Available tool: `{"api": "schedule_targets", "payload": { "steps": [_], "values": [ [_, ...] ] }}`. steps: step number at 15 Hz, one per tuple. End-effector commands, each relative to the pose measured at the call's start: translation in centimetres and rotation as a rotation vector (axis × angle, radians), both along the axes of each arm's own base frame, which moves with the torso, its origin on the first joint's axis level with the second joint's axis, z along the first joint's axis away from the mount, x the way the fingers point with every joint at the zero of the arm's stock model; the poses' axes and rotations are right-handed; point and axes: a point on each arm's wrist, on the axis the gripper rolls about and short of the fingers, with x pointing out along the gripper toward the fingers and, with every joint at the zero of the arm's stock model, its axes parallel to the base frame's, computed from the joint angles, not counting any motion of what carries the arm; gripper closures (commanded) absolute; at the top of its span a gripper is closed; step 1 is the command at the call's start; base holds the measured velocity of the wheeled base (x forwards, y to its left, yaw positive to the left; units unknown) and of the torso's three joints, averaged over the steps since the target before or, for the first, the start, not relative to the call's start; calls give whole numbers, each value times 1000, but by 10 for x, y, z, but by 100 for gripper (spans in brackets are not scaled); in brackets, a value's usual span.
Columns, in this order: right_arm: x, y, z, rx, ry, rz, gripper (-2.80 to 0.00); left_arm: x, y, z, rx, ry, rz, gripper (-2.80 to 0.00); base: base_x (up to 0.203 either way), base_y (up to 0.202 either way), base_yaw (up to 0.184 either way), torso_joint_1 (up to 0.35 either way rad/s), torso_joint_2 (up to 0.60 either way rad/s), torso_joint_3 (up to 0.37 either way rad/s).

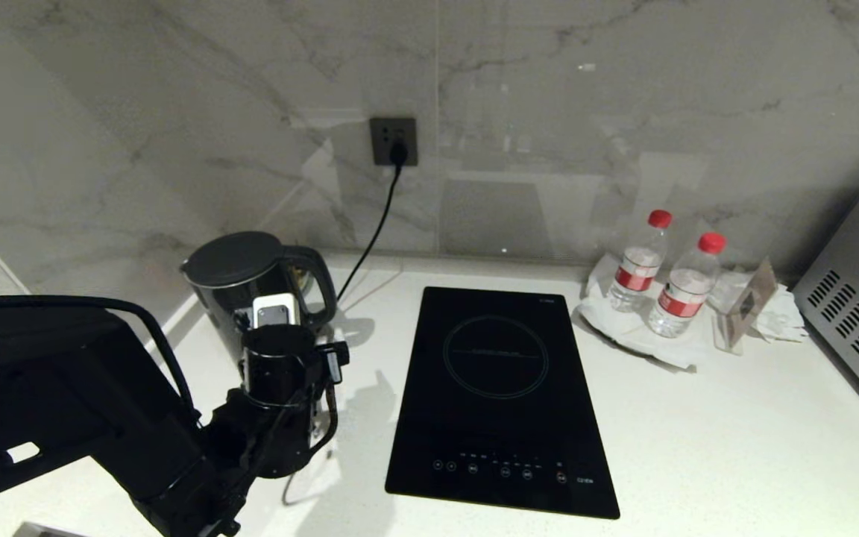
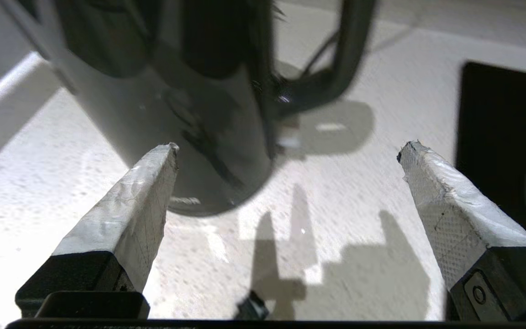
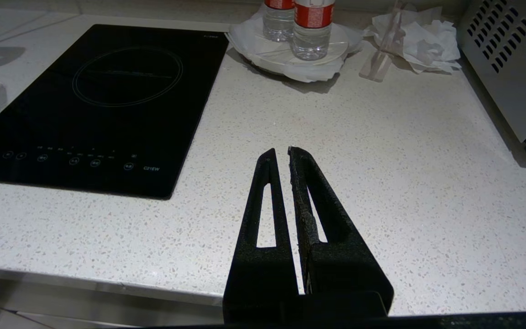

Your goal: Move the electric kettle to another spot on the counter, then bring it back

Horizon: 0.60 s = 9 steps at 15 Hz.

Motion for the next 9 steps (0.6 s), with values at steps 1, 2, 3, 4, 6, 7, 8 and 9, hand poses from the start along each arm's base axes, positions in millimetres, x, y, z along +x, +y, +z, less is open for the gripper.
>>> {"api": "schedule_targets", "payload": {
  "steps": [1,2,3,4,6,7,8,9],
  "values": [
    [0,0,0,-1,1,1,0,-6,-13,-9,12,20,-47,-280,0,0,0,0,0,0],
    [0,0,0,-1,1,1,0,-9,-22,-14,22,36,-93,-280,0,0,0,0,0,0],
    [0,0,0,-1,1,1,0,-12,-33,-20,49,49,-141,-280,0,0,0,0,0,0],
    [0,0,0,1,1,0,0,-12,-42,-25,76,59,-172,-280,0,0,0,0,0,0],
    [0,0,0,1,1,-1,0,-10,-56,-41,148,92,-222,-280,0,0,0,0,0,0],
    [0,0,0,1,1,-1,0,-5,-64,-47,169,91,-233,-280,0,0,0,0,0,0],
    [0,0,0,1,1,-1,0,5,-73,-49,182,74,-240,-280,0,0,0,0,0,0],
    [0,0,0,1,1,1,0,14,-81,-50,208,62,-248,-280,0,0,0,0,0,0]
  ]
}}
